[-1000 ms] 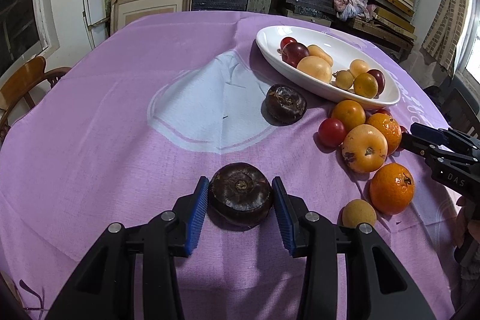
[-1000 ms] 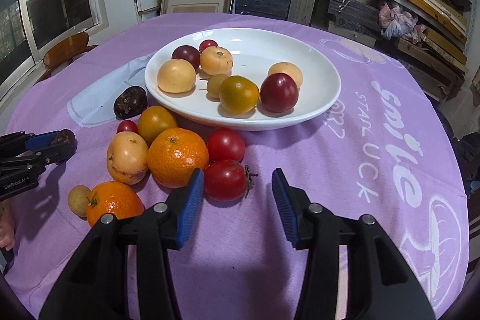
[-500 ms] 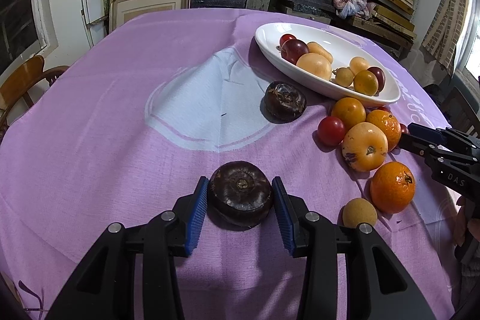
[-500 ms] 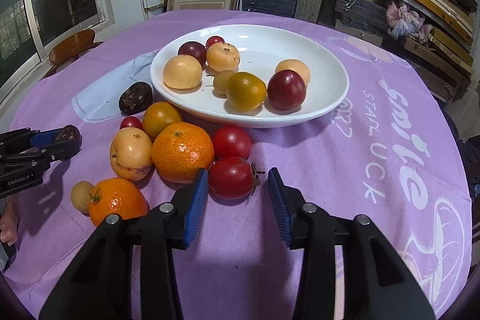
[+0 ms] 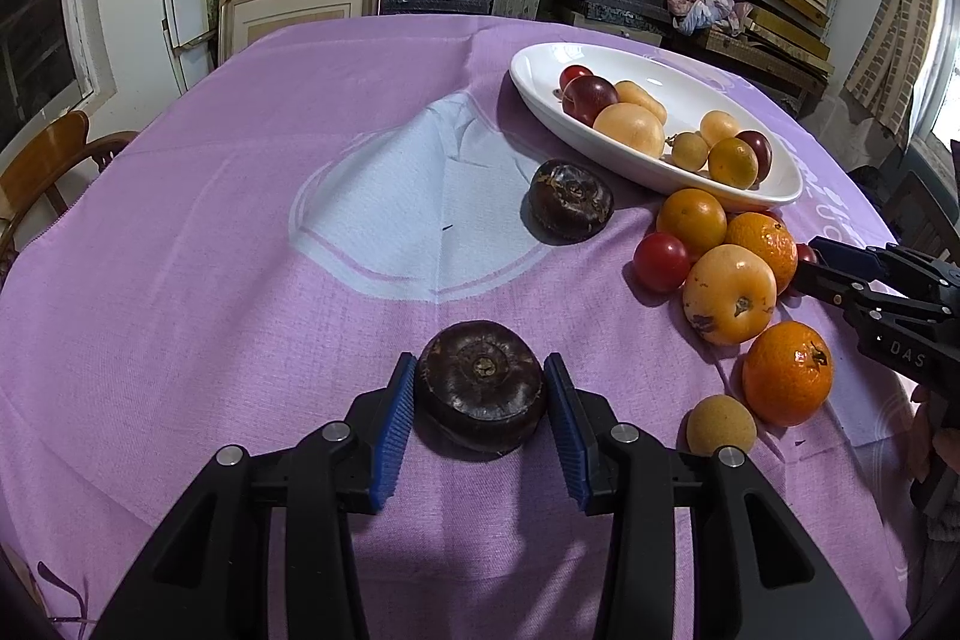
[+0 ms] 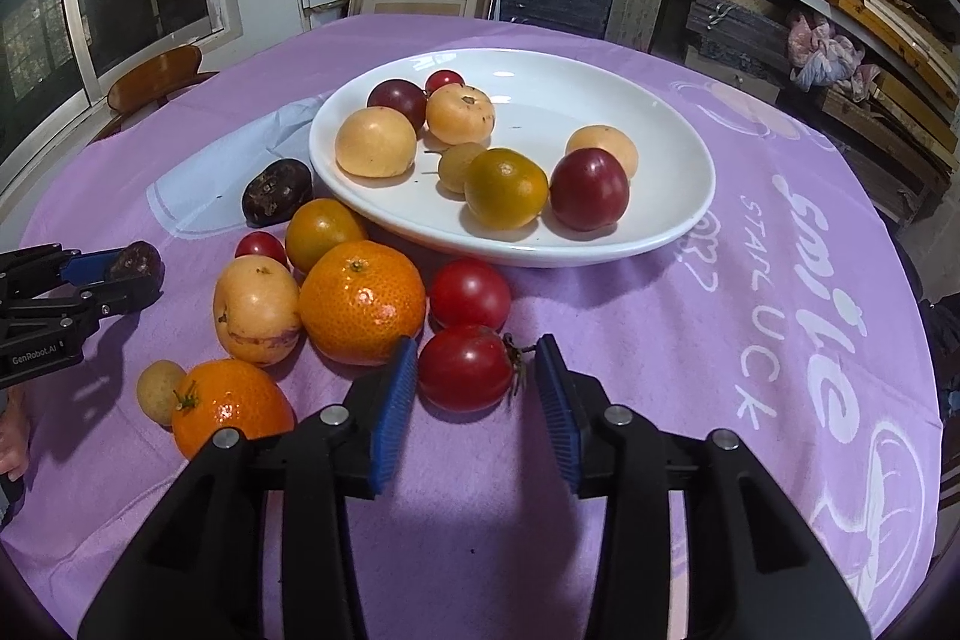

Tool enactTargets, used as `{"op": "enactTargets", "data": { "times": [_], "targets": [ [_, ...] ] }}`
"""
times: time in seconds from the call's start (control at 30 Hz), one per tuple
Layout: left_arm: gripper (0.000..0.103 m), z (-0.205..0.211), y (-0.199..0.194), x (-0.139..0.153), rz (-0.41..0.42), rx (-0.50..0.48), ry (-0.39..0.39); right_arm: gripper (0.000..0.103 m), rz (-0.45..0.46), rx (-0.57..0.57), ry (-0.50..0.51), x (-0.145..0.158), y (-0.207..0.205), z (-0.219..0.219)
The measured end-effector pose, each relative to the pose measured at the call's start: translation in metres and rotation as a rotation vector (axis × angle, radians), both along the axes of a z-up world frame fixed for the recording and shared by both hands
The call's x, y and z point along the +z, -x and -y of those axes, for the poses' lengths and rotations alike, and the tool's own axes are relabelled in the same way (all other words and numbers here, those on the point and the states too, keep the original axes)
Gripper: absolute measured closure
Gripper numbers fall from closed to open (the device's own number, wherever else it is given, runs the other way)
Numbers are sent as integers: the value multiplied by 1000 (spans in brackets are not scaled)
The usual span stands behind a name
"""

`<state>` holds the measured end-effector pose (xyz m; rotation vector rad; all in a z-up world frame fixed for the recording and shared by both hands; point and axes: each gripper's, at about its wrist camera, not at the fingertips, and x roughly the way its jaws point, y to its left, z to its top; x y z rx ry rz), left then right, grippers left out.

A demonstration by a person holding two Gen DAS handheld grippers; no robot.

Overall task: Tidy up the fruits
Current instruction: 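Close the right tool on a red tomato while the left tool holds the dark purple fruit, then carry the dark purple fruit and tomato over the white plate and open both tools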

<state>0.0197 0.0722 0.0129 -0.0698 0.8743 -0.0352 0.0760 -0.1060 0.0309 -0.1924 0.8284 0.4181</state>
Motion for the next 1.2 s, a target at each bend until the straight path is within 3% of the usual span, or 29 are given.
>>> {"op": "enactTargets", "data": {
  "times": [0.33, 0.43, 0.9, 1.2],
  "targets": [
    [60, 0, -1, 0, -1, 0, -2, 64, -55, -1, -10, -11, -11, -3],
    [60, 0, -1, 0, -1, 0, -3, 71, -49, 1, -4, -11, -10, -4],
    [60, 1, -1, 0, 0, 0, -4, 72, -55, -25, -7, -12, -1, 5],
    [60, 6, 1, 9, 38, 4, -33, 72, 19, -67, -76, 18, 15, 22]
  ]
}}
